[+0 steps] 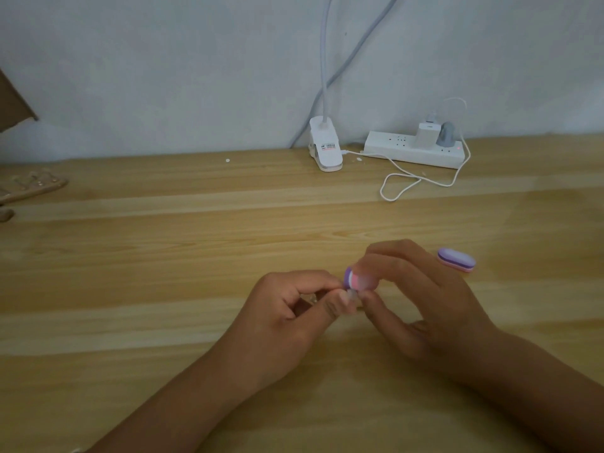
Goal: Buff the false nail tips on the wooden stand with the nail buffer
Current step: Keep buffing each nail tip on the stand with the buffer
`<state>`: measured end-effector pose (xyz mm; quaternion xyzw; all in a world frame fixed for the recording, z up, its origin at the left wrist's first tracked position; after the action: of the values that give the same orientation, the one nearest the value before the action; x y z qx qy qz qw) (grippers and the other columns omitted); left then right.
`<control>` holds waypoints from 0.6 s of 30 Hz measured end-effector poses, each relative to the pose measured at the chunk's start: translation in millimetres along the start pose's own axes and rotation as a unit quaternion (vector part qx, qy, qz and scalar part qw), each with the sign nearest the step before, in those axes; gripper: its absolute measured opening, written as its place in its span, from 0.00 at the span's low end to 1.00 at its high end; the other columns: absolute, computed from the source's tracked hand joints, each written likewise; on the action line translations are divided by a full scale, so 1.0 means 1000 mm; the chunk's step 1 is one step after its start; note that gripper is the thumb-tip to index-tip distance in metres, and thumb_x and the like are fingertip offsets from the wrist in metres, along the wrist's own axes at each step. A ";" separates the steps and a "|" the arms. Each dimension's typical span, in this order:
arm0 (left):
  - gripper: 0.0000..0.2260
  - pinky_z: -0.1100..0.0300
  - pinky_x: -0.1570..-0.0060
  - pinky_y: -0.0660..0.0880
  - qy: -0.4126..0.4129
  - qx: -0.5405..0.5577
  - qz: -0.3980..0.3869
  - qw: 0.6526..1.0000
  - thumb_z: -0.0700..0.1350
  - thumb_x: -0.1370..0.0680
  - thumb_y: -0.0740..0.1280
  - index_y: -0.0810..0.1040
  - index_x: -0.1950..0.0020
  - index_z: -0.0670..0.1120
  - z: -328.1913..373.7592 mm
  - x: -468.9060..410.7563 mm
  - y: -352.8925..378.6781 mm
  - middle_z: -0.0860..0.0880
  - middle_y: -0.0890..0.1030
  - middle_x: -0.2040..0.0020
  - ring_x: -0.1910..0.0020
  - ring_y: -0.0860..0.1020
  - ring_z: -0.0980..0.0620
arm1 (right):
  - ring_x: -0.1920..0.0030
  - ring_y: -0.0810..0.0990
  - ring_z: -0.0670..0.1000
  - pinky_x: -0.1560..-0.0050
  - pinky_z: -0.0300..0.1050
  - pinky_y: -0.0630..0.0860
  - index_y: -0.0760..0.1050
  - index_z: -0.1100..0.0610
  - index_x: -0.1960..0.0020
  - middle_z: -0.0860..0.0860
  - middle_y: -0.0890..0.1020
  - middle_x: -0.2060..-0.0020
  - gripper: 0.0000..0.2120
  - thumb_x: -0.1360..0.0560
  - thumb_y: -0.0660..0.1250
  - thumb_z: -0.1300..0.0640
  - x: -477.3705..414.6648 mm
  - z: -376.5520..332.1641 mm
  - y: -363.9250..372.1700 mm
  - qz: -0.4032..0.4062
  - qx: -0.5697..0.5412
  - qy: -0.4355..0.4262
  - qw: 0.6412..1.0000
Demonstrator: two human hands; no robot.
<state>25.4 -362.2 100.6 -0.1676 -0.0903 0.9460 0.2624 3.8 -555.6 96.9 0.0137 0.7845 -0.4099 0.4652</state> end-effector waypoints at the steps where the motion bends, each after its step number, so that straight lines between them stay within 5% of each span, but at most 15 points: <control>1: 0.10 0.48 0.73 0.65 0.002 0.001 -0.005 1.000 0.55 0.24 0.66 0.84 0.55 0.52 0.000 0.000 0.001 0.45 0.82 0.61 0.73 0.69 0.40 | 0.52 0.79 0.49 0.45 0.30 0.68 0.80 0.64 0.49 0.52 0.80 0.53 0.07 0.23 0.65 0.64 0.000 -0.001 0.000 -0.001 0.000 0.000 1.000; 6: 0.11 0.44 0.70 0.68 -0.014 -0.007 -0.004 1.000 0.55 0.23 0.64 0.83 0.56 0.51 -0.002 -0.001 0.000 0.46 0.81 0.61 0.71 0.70 0.39 | 0.52 0.78 0.48 0.45 0.29 0.67 0.79 0.64 0.50 0.51 0.80 0.54 0.04 0.24 0.67 0.68 -0.003 0.001 -0.003 0.001 -0.010 0.026 1.000; 9: 0.10 0.58 0.73 0.62 -0.026 0.009 -0.019 0.999 0.53 0.23 0.66 0.82 0.60 0.52 -0.001 -0.001 -0.001 0.50 0.76 0.69 0.75 0.66 0.47 | 0.51 0.79 0.49 0.43 0.29 0.67 0.78 0.62 0.48 0.54 0.80 0.54 0.05 0.23 0.66 0.67 -0.001 -0.007 -0.002 0.018 -0.020 -0.006 1.000; 12: 0.11 0.72 0.75 0.61 -0.052 0.065 -0.056 0.995 0.47 0.22 0.64 0.80 0.64 0.51 0.003 0.000 0.000 0.56 0.70 0.72 0.77 0.64 0.63 | 0.52 0.80 0.55 0.50 0.41 0.76 0.74 0.58 0.42 0.58 0.81 0.51 0.07 0.19 0.63 0.62 0.003 -0.007 0.002 -0.027 -0.013 -0.058 0.998; 15: 0.12 0.72 0.77 0.60 -0.079 0.104 -0.066 0.989 0.45 0.19 0.61 0.78 0.60 0.44 0.003 0.000 -0.001 0.50 0.68 0.71 0.78 0.62 0.61 | 0.52 0.80 0.53 0.45 0.28 0.66 0.79 0.61 0.45 0.57 0.81 0.52 0.07 0.21 0.65 0.64 -0.001 0.007 -0.006 -0.028 0.046 -0.038 0.998; 18: 0.13 0.71 0.78 0.59 -0.090 0.118 -0.071 0.986 0.44 0.19 0.60 0.77 0.61 0.45 0.005 0.000 0.000 0.50 0.68 0.70 0.78 0.61 0.59 | 0.50 0.79 0.52 0.43 0.32 0.69 0.77 0.60 0.43 0.56 0.80 0.50 0.09 0.22 0.65 0.65 0.002 -0.001 -0.004 -0.012 0.009 -0.049 0.999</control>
<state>24.0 -362.7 105.0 -0.0423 -0.0130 0.9401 0.3380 0.8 -558.3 98.1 -0.0110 0.7571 -0.4228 0.4979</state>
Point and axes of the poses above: each hand's wrist, its own x-axis away from the middle knuckle, its own y-axis out of the palm, z = x × y, the point moved 1 cm from there along -x, towards the middle knuckle
